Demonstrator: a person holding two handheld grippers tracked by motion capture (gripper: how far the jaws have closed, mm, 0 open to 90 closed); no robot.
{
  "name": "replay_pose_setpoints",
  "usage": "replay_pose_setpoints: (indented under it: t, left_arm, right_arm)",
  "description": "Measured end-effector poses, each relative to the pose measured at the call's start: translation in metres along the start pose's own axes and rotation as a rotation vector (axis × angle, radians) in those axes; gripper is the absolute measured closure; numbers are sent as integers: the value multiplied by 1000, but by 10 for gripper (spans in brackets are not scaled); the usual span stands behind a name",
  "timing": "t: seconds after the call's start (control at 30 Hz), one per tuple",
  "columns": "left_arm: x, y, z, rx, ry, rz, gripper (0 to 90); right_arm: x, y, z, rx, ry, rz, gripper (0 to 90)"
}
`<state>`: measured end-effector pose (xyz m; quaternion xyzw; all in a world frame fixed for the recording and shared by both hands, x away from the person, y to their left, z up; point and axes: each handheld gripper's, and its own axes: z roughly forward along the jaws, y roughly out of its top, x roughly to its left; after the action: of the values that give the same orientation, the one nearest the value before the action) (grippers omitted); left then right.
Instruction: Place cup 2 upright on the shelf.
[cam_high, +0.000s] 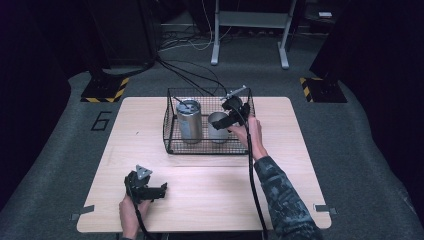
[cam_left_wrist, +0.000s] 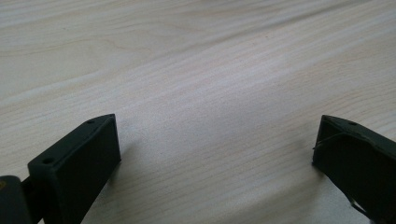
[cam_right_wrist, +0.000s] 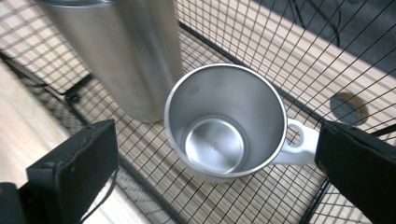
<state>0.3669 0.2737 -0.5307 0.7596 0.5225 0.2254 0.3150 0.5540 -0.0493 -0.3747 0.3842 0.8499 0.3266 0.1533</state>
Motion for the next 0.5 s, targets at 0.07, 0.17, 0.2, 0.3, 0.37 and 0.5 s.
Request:
replay_pose_setpoints:
  t: [0.07,0.17,0.2,0.3,0.37,0.5]
  left_arm:
    - [0,0,1,-10,2,-3,4]
    - [0,0,1,-10,1,-3,4]
    - [-1,0,1,-10,0,-8,4]
    - [0,0,1,-9,2,-3,4]
    - [0,0,1,-9,2,-4,4]
    - [-1,0,1,-17,3,-13,4]
  right_arm:
    - [6,-5,-13,-26,5,-30,0]
    - [13,-10,-26,-52,12,-59,0]
    - [16,-13,-31,-68,14,-63,0]
    - [24,-23,-46,-93,29,-84,0]
    - [27,-32,-55,-113,37,-113,0]
    - [34,-49,-70,-139,40,-126,0]
